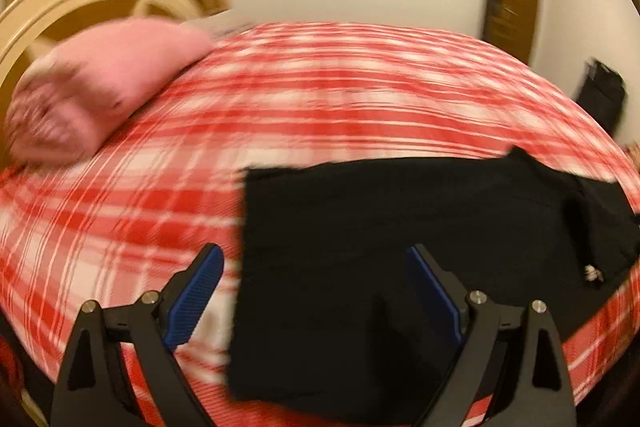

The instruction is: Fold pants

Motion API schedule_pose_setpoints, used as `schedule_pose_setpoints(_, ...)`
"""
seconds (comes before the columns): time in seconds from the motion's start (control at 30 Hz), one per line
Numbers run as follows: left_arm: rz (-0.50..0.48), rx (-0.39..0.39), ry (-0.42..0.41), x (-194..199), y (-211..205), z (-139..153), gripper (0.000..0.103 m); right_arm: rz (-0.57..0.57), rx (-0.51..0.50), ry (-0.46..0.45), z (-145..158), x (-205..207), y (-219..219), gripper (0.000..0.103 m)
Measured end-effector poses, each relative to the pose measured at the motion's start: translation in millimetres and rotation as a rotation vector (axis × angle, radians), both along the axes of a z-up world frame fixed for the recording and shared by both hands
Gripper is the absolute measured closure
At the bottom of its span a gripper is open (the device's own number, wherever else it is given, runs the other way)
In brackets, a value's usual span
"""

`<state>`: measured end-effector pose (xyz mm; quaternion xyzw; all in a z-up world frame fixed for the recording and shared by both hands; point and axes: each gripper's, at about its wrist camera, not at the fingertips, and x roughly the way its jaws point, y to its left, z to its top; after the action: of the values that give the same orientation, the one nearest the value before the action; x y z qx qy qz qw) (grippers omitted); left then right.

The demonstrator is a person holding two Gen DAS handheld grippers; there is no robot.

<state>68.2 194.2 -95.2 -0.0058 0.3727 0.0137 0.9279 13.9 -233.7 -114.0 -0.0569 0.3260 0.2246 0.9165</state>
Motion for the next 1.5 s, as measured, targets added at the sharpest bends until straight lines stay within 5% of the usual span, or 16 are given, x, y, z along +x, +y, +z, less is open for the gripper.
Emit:
schedule_pose_setpoints(0.27,0.012,-0.250,0.065,13.9,26.9,-41.7,0.013,0.004,-0.024,-0.020,-3.3,-22.9,-5.0,0.031)
schedule_pose_setpoints(0.4,-0.017,-0.254,0.070,16.7,21.2,-43.6,0.016,0.011,-0.028,-0.040,-3.1,-28.0,-6.0,0.031)
schedule_pose_setpoints(0.47,-0.037,-0.258,0.069,15.3,21.4,-41.3,0.030,0.003,-0.023,-0.048,-2.8,-28.4,-7.2,0.031)
schedule_pose_setpoints(0.5,-0.045,-0.284,0.060,13.0,24.7,-38.9,0.048,0.000,-0.013,-0.049,-2.7,-27.9,-9.2,0.031)
schedule_pose_setpoints(0.6,-0.060,-0.353,0.064,10.4,30.7,-37.9,0.058,-0.012,-0.001,-0.049,-2.4,-26.7,-11.9,0.031)
schedule_pose_setpoints(0.73,-0.054,-0.346,0.049,10.2,29.6,-39.1,0.056,-0.027,0.012,-0.056,0.2,-27.1,-17.2,0.031)
schedule_pose_setpoints(0.83,-0.040,-0.298,0.027,12.5,22.8,-41.0,0.039,-0.039,0.020,-0.065,3.8,-27.6,-22.6,0.031)
schedule_pose_setpoints(0.93,-0.042,-0.218,0.033,15.5,9.2,-41.5,0.035,-0.060,0.019,-0.087,10.9,-28.9,-29.4,0.031)
schedule_pose_setpoints(0.97,-0.048,-0.217,0.034,15.7,9.0,-41.5,0.042,-0.069,0.022,-0.095,13.6,-29.3,-32.9,0.031)
schedule_pose_setpoints(1.0,-0.069,-0.235,0.035,16.3,10.3,-40.4,0.061,-0.082,0.028,-0.104,16.7,-29.3,-37.9,0.031)
schedule_pose_setpoints(1.1,-0.101,-0.368,0.031,11.2,20.8,-31.0,0.073,-0.146,0.052,-0.128,26.4,-27.9,-57.9,0.031)
schedule_pose_setpoints(1.27,-0.179,-0.404,-0.049,-3.1,-4.4,11.0,0.074,-0.251,0.123,-0.126,35.0,-23.4,-95.6,0.031)
schedule_pose_setpoints(1.5,-0.417,-0.388,-0.139,-1.9,-115.6,92.6,0.075,-0.343,0.187,-0.117,36.7,-21.4,-134.8,0.030)
